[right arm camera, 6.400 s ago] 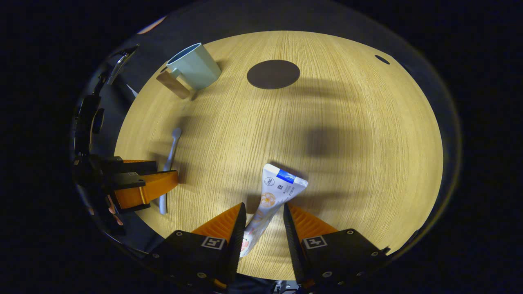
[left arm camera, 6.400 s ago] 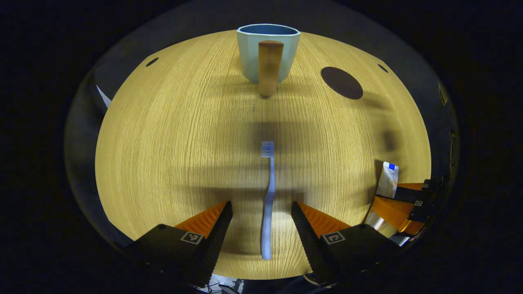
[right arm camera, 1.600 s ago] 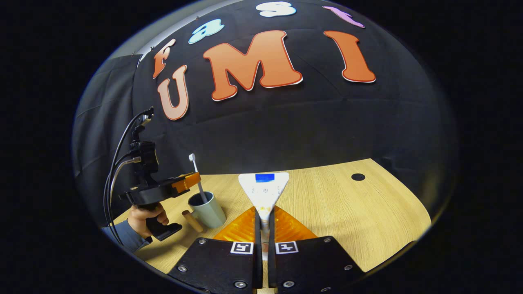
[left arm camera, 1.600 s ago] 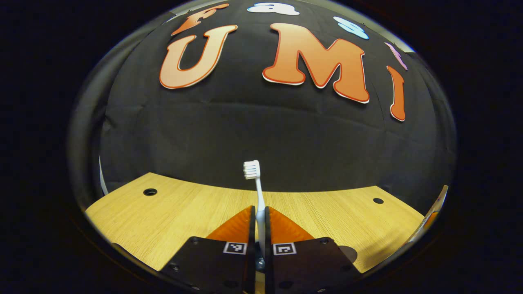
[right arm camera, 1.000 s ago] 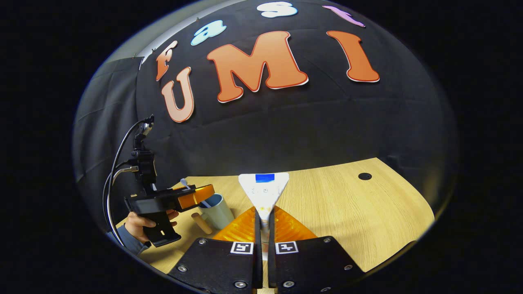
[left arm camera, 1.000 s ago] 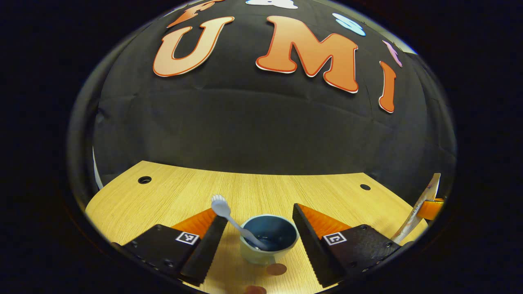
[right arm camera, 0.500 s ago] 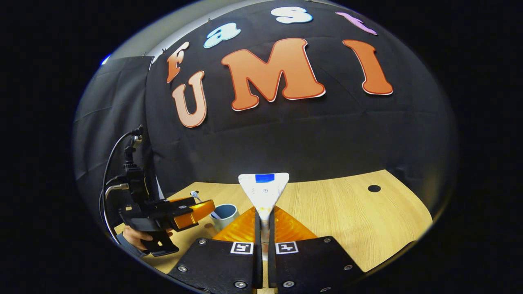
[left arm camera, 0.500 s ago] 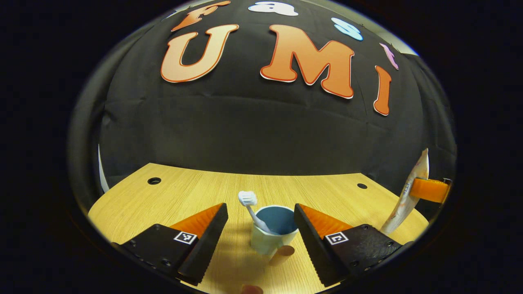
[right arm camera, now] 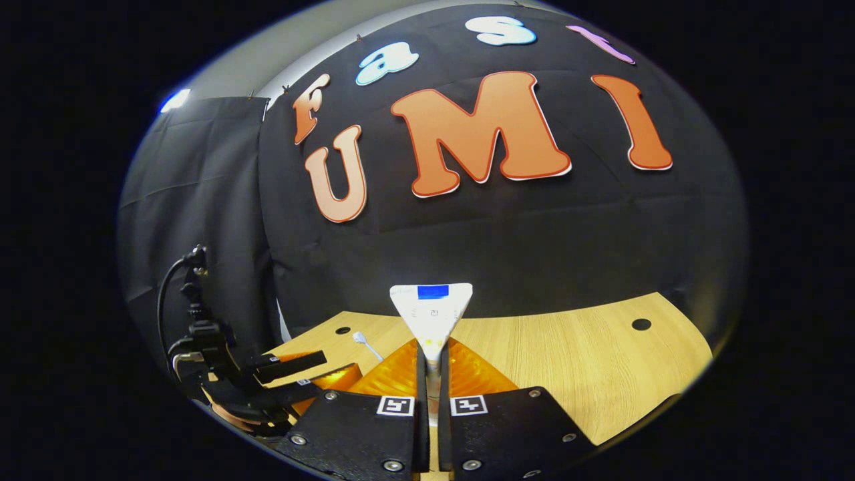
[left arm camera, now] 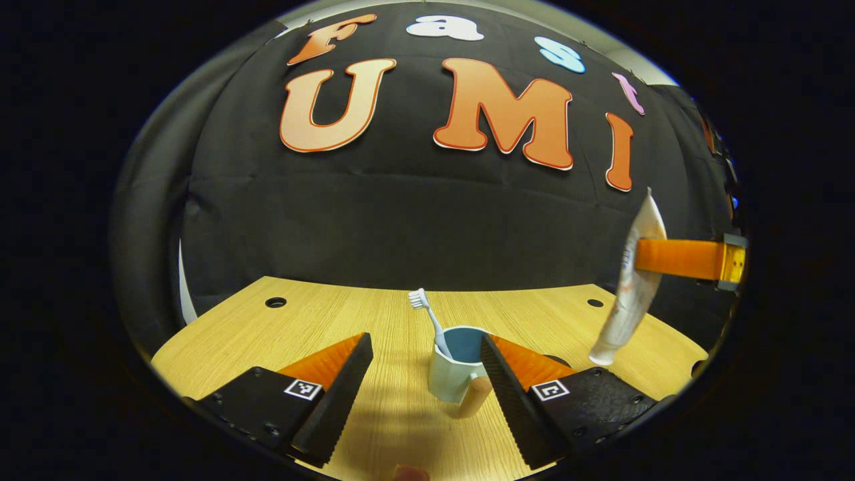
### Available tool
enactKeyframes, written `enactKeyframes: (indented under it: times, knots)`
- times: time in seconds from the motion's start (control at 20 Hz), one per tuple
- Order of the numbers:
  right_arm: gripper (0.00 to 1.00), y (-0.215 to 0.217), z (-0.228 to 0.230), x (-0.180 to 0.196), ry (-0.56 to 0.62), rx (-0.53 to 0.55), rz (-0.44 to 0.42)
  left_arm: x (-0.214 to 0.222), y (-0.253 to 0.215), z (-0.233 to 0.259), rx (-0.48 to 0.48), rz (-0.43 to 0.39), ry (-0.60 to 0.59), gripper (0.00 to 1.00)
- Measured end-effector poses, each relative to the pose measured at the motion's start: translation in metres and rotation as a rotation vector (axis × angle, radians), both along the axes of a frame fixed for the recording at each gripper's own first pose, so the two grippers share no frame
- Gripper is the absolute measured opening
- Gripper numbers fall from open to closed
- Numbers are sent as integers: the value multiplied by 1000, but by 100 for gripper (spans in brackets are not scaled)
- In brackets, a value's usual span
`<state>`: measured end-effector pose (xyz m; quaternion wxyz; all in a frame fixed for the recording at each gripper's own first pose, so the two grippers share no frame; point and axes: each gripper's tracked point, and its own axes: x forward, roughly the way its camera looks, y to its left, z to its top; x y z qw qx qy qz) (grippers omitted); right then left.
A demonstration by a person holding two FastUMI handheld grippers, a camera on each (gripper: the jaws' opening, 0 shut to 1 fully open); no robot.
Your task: Put the toothbrush and toothpaste on the desktop into the cup, then pick up the cup and place it on the coaster on the desktop.
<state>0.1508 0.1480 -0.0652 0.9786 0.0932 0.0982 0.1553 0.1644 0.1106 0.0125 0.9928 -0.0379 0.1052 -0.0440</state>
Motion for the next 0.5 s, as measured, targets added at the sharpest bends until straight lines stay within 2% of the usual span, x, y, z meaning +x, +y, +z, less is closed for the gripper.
enactKeyframes:
  times: [0.25,0.5]
  knots:
    - [5,28,8,23,-14,-14,50,-24,0,3,-20,-7,-5,98]
    - [5,57,5,53,-24,-4,79,-40,-2,7,6,-16,-26,98]
